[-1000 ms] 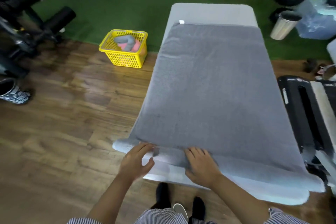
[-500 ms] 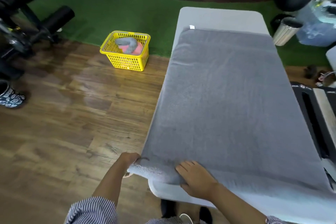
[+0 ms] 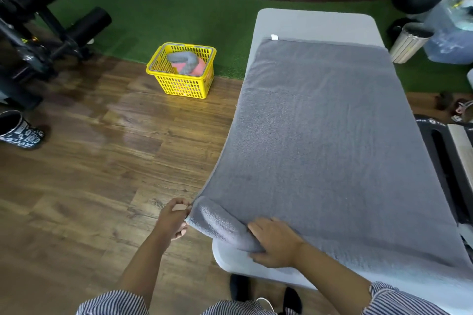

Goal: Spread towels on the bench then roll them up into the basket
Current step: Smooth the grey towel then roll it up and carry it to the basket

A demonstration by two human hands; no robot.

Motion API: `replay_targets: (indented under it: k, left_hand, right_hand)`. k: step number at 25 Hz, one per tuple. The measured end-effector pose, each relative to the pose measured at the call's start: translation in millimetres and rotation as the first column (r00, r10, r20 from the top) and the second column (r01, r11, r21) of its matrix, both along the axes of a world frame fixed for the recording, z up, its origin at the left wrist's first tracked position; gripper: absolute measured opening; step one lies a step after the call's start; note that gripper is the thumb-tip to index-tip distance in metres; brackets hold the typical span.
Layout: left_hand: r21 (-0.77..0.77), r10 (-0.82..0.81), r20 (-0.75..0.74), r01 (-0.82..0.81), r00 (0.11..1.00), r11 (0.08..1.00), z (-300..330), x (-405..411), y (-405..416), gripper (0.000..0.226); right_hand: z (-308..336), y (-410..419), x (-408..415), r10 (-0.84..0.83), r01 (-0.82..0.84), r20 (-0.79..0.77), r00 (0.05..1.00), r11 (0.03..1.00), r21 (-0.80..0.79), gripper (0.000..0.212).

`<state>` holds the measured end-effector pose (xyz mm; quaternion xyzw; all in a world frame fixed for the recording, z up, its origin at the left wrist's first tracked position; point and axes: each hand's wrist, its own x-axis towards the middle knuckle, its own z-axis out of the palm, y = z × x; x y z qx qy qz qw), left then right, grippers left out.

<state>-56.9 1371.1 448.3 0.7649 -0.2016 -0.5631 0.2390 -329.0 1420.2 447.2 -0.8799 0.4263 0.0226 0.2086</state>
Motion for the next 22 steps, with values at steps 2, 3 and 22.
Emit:
replay_targets:
  k: [2,3,22]
  left_hand:
    - [-0.002,0.001,0.022,-0.001,1.000,1.000,1,1,0,0.015]
    - [-0.002,-0.003,0.042,0.003,0.999,1.000,0,2,1,0.015]
    - [-0.062,-0.326,-0.104,0.321,0.940,0.945,1,3,24,0.068]
  right_hand:
    - [4,-3,15,-0.066,0.061,0.051,0.997,0.994,0.096,0.058]
    - [7,-3,23,-0.100,0.089,0.070,0.993,0.986,0.144,0.054]
    - [6,-7,34,-0.057,0.025,0.100,0.993,0.954,0.298,0.037]
